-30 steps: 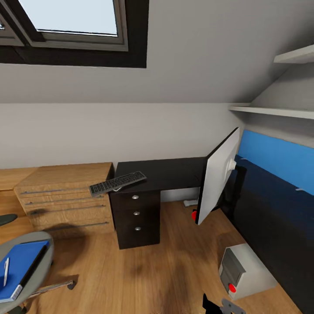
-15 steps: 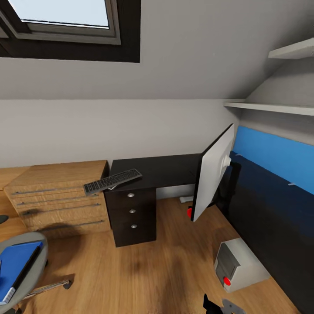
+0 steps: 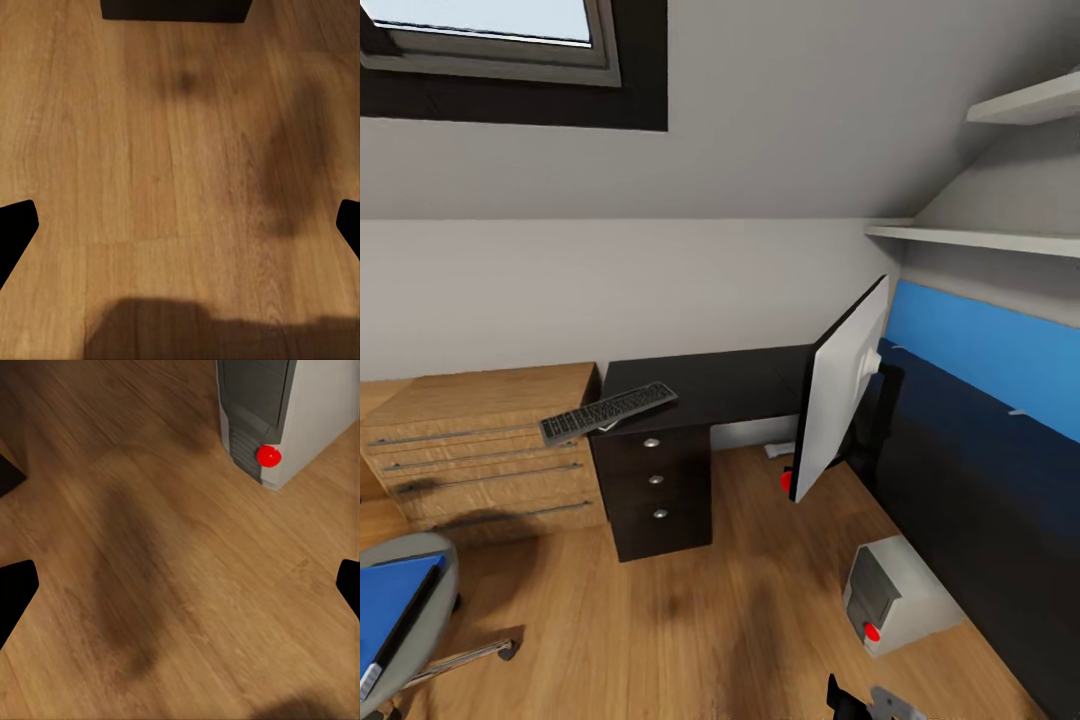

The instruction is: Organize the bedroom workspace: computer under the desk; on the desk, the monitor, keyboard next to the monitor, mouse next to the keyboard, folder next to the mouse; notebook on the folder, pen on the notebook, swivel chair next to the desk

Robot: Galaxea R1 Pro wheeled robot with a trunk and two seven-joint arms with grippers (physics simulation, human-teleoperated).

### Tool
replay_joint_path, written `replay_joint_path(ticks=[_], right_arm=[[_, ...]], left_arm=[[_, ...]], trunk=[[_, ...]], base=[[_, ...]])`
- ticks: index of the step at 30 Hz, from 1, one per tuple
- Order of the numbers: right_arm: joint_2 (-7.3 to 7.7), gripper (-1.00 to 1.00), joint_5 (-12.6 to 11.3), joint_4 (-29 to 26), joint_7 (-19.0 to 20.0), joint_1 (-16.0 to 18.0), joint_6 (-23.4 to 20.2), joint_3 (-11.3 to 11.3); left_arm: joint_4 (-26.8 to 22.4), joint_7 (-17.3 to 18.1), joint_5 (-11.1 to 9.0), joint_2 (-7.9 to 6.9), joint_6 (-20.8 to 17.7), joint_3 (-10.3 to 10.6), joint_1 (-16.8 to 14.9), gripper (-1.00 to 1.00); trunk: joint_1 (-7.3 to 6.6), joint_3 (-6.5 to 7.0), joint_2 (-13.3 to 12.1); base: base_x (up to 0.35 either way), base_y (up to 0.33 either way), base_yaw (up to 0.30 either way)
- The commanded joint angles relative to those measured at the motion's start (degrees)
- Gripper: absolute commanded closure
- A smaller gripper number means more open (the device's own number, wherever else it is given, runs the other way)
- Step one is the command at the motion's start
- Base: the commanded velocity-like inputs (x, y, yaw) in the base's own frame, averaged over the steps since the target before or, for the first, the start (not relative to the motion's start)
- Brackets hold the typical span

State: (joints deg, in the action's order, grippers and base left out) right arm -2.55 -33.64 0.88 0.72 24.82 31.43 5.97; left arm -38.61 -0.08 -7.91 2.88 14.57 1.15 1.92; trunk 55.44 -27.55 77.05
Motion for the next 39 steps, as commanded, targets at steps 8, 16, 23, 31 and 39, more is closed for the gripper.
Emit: replay_joint_path(ticks=[8, 16, 23, 31, 39], right_arm=[[0.0, -1.0, -0.39, 0.09, 0.09, 0.05, 0.22, 0.53], [0.38, -1.0, 0.12, 0.09, 0.35, 0.05, 0.37, 0.65], [1.74, -1.0, 0.17, -0.11, 0.23, 0.05, 0.45, 0.69], [2.54, -1.0, 0.22, -1.76, 0.38, 0.05, 1.64, 0.77], [3.35, -1.0, 4.1, -2.71, 4.35, 0.08, 1.72, 8.7]], left_arm=[[-0.04, -0.01, -0.53, -0.06, 0.1, -0.38, 0.02, -1.0], [5.03, 0.05, -0.44, -0.06, 3.93, -0.71, 0.02, -1.0], [8.23, 0.01, -0.42, -0.05, 10.35, -0.66, 0.02, -1.0], [8.59, -0.01, -0.44, -0.06, 10.86, -0.7, 0.02, -1.0], [8.88, -0.14, -0.51, -0.23, 10.8, -0.84, 0.02, -1.0]], trunk=[[0.0, -0.16, 0.03], [0.0, -0.17, 0.03], [0.0, -0.17, 0.03], [0.0, -0.17, 0.03], [0.0, -0.17, 0.03]], base=[[0.0, 0.0, -0.016], [0.0, 0.0, -0.001], [0.0, 0.0, 0.0], [0.0, 0.0, 0.0], [0.0, 0.0, 0.0]])
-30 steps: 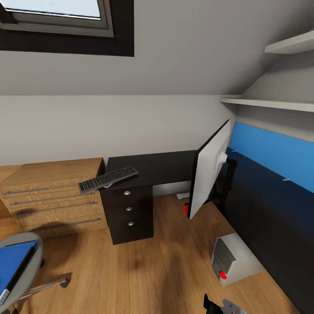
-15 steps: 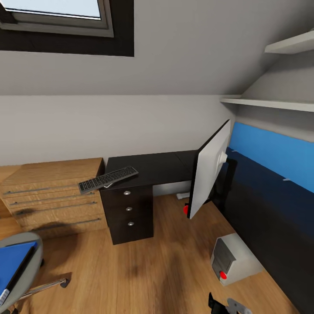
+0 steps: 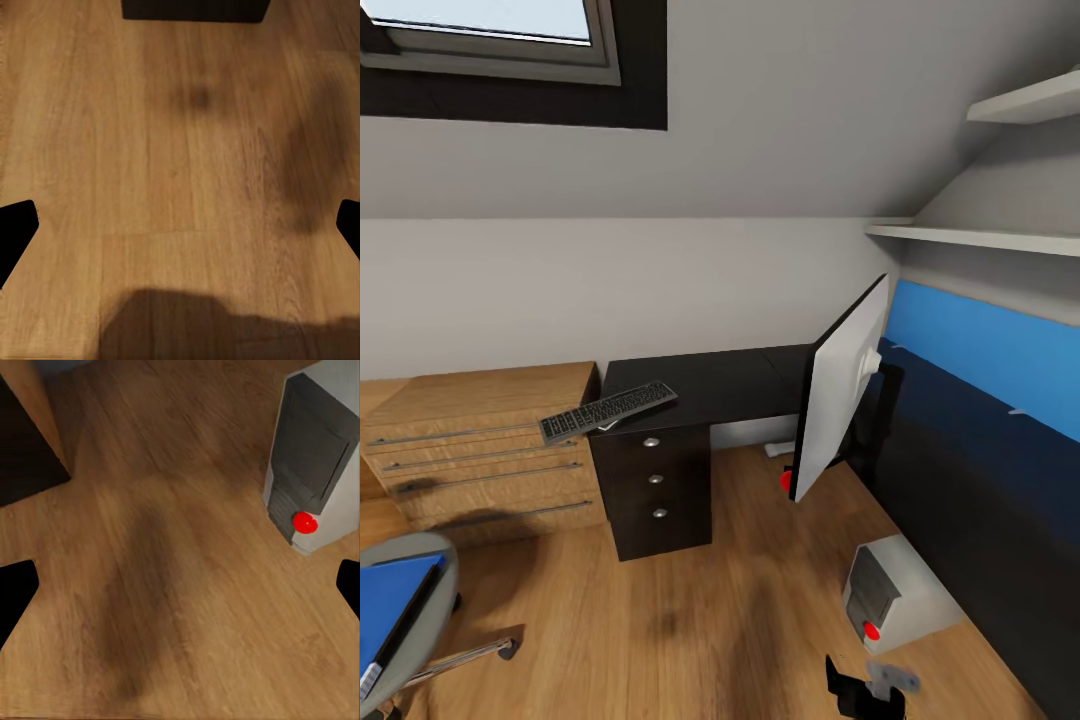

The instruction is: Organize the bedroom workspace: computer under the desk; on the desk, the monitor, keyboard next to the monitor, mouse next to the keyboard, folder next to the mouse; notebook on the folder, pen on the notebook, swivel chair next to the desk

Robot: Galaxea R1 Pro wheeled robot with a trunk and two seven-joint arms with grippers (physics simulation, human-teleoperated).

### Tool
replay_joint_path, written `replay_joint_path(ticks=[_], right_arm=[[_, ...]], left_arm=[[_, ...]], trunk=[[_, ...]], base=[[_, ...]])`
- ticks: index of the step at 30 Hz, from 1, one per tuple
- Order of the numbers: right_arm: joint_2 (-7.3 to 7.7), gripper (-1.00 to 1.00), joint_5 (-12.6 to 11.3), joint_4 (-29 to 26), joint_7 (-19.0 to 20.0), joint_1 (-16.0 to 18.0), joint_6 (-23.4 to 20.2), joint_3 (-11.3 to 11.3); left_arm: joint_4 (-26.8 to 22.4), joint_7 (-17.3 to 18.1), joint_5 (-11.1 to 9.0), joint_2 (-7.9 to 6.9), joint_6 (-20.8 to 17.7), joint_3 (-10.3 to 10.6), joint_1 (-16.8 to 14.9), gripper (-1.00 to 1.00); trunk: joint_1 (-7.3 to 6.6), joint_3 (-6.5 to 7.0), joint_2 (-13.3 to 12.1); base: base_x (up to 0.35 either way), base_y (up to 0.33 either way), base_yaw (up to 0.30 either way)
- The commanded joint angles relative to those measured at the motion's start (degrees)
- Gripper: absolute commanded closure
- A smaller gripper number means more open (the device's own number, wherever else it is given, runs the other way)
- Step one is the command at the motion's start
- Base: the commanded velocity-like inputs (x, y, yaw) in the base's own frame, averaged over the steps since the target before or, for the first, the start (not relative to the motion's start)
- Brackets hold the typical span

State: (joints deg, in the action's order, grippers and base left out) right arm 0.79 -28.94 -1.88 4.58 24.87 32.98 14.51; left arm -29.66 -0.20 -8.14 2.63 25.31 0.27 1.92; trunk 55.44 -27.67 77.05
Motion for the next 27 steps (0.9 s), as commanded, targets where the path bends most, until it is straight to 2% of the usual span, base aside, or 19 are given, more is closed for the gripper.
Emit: replay_joint_path(ticks=[1, 4, 6, 7, 8, 10, 11, 13, 15, 19, 22, 23, 25, 27], right_arm=[[0.06, -1.0, -0.4, -0.24, 0.6, 0.06, 0.08, 0.66], [0.91, -1.0, 0.16, -2.91, 0.57, 0.13, -1.09, 1.82], [3.06, -1.0, 0.39, -7.68, 0.26, 0.16, -5.05, 2.35], [5.02, -1.0, 0.47, -12.34, 0.13, 0.17, -9.6, 2.53], [5.65, -1.0, 0.48, -14.1, 0.08, 0.17, -11.14, 2.55], [8.04, -1.0, 0.52, -21.5, -0.55, 0.17, -17.04, 2.6], [9.44, -1.0, 0.53, -26.59, -2.28, 0.18, -21.13, 2.57], [10.57, -1.0, 0.54, -31.24, -4.83, 0.18, -24.51, 2.5], [11.35, -1.0, 0.51, -34.23, -6.66, 0.18, -26.21, 2.45], [13.93, -1.0, 0.5, -43.28, -12.36, 0.18, -31.28, 2.21], [15.71, -1.0, 0.47, -47.12, -14.71, 0.18, -33.56, 0.15], [16.24, -1.0, 0.47, -48.14, -15.11, 0.21, -34.03, -1.26], [16.89, -1.0, 0.53, -49.86, -15.49, 0.33, -35.67, -3.6], [17.44, -1.0, 0.6, -50.56, -15.54, 0.83, -37.55, -4.5]], left_arm=[[0.0, -0.03, -0.29, -0.05, 0.05, -0.01, 0.02, -1.0], [0.18, -0.05, -0.29, -0.19, 0.03, -0.14, 0.02, -1.0], [0.25, -0.06, -0.31, -0.28, 0.01, -0.22, 0.02, -1.0], [0.28, -0.11, -0.32, -0.32, -0.04, -0.24, 0.02, -1.0], [0.28, -0.12, -0.34, -0.32, -0.06, -0.25, 0.02, -1.0], [0.29, -0.16, -0.37, -0.41, -0.13, -0.26, 0.02, -1.0], [0.3, -0.2, -0.38, -0.46, -0.15, -0.28, 0.02, -1.0], [0.3, -0.22, -0.38, -0.49, -0.16, -0.32, 0.02, -1.0], [0.3, -0.23, -0.38, -0.5, -0.16, -0.33, 0.02, -1.0], [0.26, -0.32, -0.39, -0.52, -0.22, -0.35, 0.02, -1.0], [0.1, -0.55, -0.39, -0.52, -0.35, -0.36, 0.0, -1.0], [-0.01, -1.12, -0.39, -0.52, -0.38, -0.39, -0.01, -1.0], [-0.19, -3.93, -0.39, -0.52, -0.41, -0.42, -0.04, -1.0], [-0.25, -6.76, -0.39, -0.39, -0.42, -0.43, -0.06, -1.0]], trunk=[[0.0, -0.05, 0.03], [0.0, -0.05, 0.03], [0.0, -0.05, 0.03], [0.0, -0.05, 0.03], [0.0, -0.05, 0.03], [0.0, -0.05, 0.03], [0.0, -0.05, 0.03], [0.0, -0.05, 0.03], [0.0, -0.05, 0.03], [0.0, -0.05, 0.03], [0.0, -0.05, 0.03], [0.0, -0.05, 0.03], [0.0, -0.05, 0.03], [0.0, -0.05, 0.03]], base=[[0.0, 0.0, 0.0], [0.0, 0.0, 0.0], [0.0, 0.0, 0.0], [0.0, 0.0, 0.0], [0.0, 0.0, 0.0], [0.0, 0.0, 0.0], [0.0, 0.0, 0.0], [0.0, 0.0, 0.0], [0.0, 0.0, 0.0], [0.0, 0.0, 0.0], [0.0, 0.0, 0.0], [0.0, 0.0, 0.0], [0.0, 0.0, 0.0], [0.0, 0.0, 0.0]])
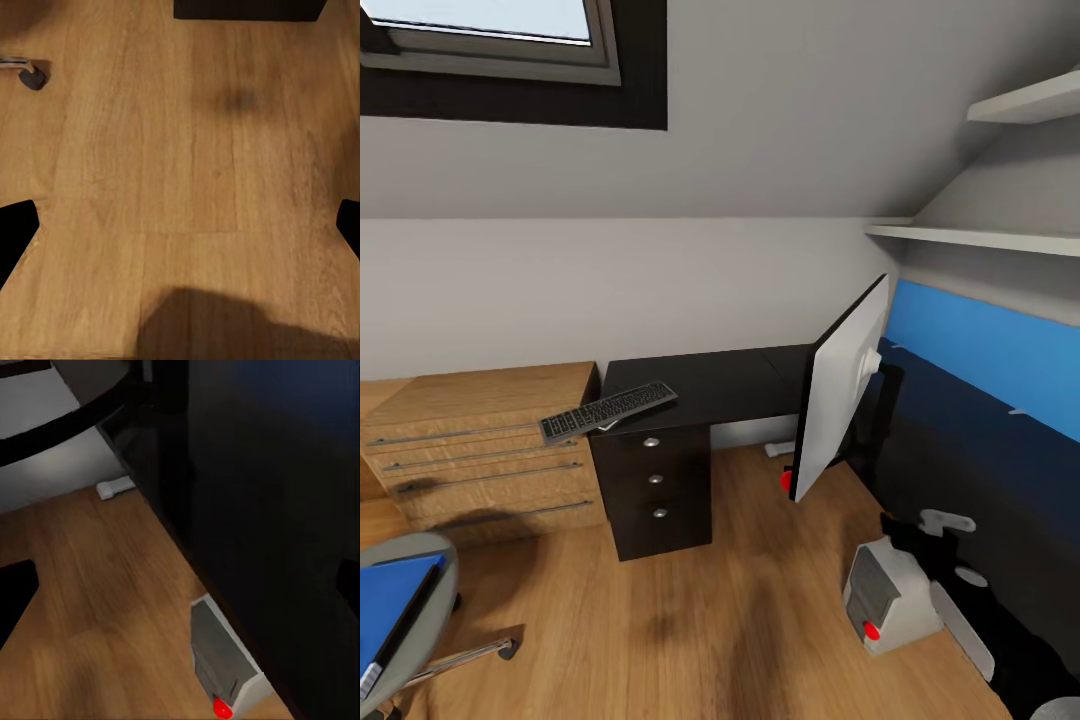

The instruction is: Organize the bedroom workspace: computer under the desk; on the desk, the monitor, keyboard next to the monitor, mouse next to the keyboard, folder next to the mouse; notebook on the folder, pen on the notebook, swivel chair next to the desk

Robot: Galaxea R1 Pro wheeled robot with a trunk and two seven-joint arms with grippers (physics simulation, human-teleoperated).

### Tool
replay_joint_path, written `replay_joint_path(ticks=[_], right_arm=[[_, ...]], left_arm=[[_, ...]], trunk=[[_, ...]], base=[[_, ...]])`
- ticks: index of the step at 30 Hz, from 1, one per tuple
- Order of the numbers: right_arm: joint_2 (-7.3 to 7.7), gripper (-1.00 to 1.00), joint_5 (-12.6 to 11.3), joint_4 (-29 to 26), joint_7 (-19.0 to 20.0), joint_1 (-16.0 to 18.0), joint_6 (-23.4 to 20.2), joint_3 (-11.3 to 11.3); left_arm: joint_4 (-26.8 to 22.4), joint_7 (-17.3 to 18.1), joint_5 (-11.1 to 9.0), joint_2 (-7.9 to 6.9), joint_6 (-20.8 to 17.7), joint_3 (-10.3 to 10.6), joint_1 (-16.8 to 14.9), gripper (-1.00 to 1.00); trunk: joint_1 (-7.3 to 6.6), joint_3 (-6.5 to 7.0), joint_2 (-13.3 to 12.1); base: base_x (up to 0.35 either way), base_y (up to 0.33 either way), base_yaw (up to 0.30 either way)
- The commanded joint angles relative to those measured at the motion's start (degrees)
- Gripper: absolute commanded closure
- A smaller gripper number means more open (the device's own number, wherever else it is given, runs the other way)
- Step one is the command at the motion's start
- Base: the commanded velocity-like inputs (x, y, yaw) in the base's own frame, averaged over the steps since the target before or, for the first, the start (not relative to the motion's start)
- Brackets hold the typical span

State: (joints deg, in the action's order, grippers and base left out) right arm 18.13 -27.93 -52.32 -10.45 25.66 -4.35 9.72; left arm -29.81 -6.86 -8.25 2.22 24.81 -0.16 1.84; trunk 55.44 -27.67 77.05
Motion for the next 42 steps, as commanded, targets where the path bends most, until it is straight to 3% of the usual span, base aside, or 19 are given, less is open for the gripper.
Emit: replay_joint_path(ticks=[1, 8, 15, 22, 27, 35, 42], right_arm=[[0.61, -1.0, -0.36, -0.39, -0.52, 0.55, -1.01, -0.06], [1.95, -1.0, -0.32, -2.07, -0.7, 1.76, -2.14, -0.78], [1.84, -1.0, -0.35, -3.65, -0.69, 1.91, -1.98, -3.18], [1.77, -1.0, -0.15, -2.88, -0.54, 1.86, 0.11, -3.26], [0.14, -1.0, -1.09, -4.52, -0.57, 2.89, 0.07, -1.62], [-1.51, -1.0, 0.47, -6.92, -0.53, 3.47, 0.55, 0.54], [-2.05, -1.0, 2.7, -6.37, -0.66, 3.52, 2.1, 1.04]], left_arm=[[-0.12, -1.41, -0.27, 0.13, 0.07, 0.0, 0.02, -1.0], [-0.18, -3.51, -0.24, 0.3, 0.06, -0.01, 0.01, -1.0], [-0.05, -3.76, -0.25, 0.35, 0.2, -0.03, 0.02, -1.0], [0.07, -3.77, -0.27, 0.34, 0.23, -0.12, 0.02, -1.0], [-0.72, -3.77, -0.1, 1.87, -0.04, -0.21, 0.1, -1.0], [1.13, -3.81, -0.08, 1.88, 0.23, -0.12, 0.1, -1.0], [2.04, -3.92, -0.02, 1.75, 0.38, -0.18, 0.1, -1.0]], trunk=[[0.0, -0.05, 0.03], [0.0, -0.05, 0.03], [0.0, -0.05, 0.03], [0.0, -0.05, 0.03], [0.0, -0.05, 0.03], [0.0, -0.05, 0.03], [0.0, -0.05, 0.03]], base=[[0.0, 0.0, 0.0], [0.0, 0.0, 0.0], [0.0, 0.0, 0.0], [0.0, 0.0, 0.0], [0.0, 0.0, 0.0], [0.0, 0.0, 0.0], [0.0, 0.0, 0.0]])
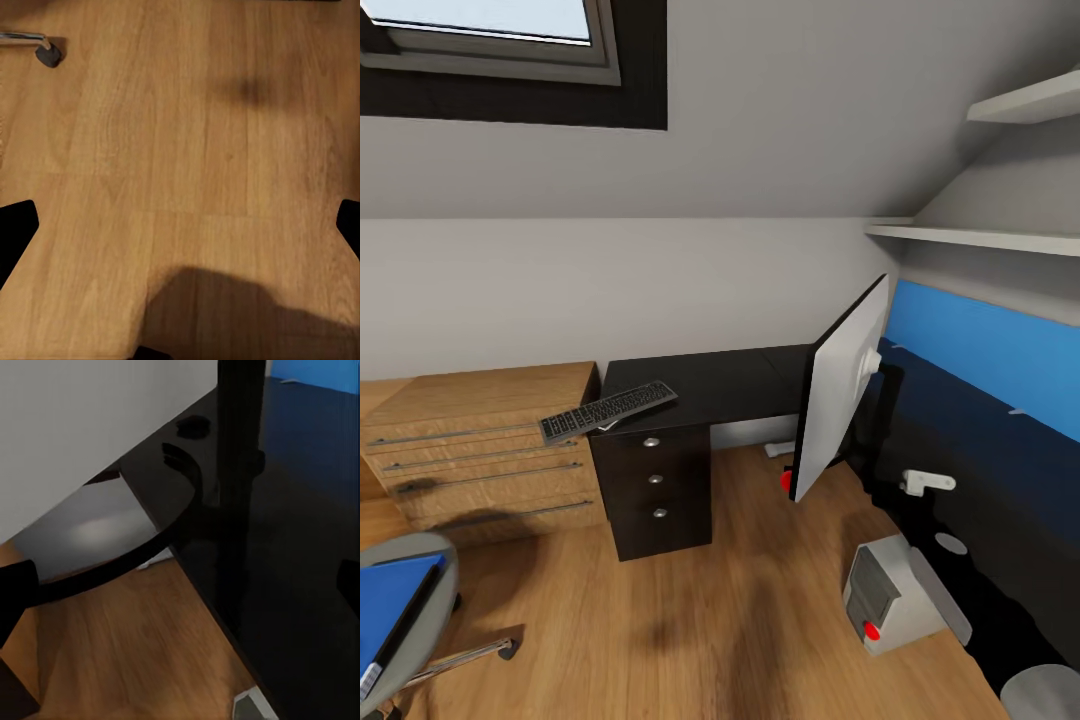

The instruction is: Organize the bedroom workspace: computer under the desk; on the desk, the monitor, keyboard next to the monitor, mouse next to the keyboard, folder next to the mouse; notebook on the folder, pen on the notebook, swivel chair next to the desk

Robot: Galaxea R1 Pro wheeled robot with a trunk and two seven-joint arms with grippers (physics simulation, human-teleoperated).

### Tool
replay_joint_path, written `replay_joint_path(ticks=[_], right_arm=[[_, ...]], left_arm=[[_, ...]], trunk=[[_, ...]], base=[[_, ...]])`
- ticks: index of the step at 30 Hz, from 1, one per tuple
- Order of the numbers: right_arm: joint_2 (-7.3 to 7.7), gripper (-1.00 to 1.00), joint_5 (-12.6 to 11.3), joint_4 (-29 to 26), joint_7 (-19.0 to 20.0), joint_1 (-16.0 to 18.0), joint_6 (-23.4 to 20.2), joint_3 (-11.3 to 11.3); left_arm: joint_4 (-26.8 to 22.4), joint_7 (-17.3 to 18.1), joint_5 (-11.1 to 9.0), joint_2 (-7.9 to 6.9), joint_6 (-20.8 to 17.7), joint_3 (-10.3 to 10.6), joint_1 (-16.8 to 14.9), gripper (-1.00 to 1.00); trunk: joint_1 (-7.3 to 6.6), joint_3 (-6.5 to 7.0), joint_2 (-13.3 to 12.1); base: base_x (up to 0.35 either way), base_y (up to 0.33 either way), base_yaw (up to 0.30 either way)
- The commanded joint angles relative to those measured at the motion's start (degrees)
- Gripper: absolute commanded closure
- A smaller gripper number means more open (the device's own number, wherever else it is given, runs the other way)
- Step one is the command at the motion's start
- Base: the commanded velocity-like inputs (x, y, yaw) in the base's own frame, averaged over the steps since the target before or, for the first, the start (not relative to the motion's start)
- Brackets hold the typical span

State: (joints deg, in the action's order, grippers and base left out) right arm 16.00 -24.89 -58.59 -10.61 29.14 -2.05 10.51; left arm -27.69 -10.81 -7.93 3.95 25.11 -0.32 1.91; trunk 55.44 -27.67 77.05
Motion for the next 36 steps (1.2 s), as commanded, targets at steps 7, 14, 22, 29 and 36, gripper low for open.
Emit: replay_joint_path(ticks=[7, 14, 22, 29, 36], right_arm=[[-0.28, -1.0, 1.89, 2.04, -0.89, 0.04, 0.9, 0.3], [-2.07, -1.0, 2.18, 4.29, -1.9, 0.07, 2.6, -0.54], [-4.66, -1.0, 3.13, 6.86, -4.46, 1.43, 4.15, -0.91], [-6.01, -1.0, 4.03, 9.1, -6.71, 3.67, 4.31, -1.03], [-5.61, -1.0, 5.22, 21.43, -8.01, 11.29, 5.03, -1.05]], left_arm=[[-0.01, -0.09, -0.4, -0.03, 0.14, -0.03, 0.02, -1.0], [0.07, -0.17, -0.42, -0.37, 0.19, -0.07, 0.02, -1.0], [0.09, -0.26, -0.47, -0.55, 0.21, -0.11, 0.02, -1.0], [0.09, -0.34, -0.5, -0.73, 0.21, -0.12, 0.02, -1.0], [0.09, -0.29, -0.51, -1.19, 0.21, -0.12, 0.02, -1.0]], trunk=[[0.0, -0.05, 0.03], [0.0, -0.05, 0.03], [0.0, -0.05, 0.03], [0.0, -0.05, 0.03], [0.0, -0.05, 0.03]], base=[[0.0, 0.0, 0.0], [0.0, 0.0, 0.0], [0.0, 0.0, 0.0], [0.0, 0.0, 0.0], [0.0, 0.0, 0.0]])
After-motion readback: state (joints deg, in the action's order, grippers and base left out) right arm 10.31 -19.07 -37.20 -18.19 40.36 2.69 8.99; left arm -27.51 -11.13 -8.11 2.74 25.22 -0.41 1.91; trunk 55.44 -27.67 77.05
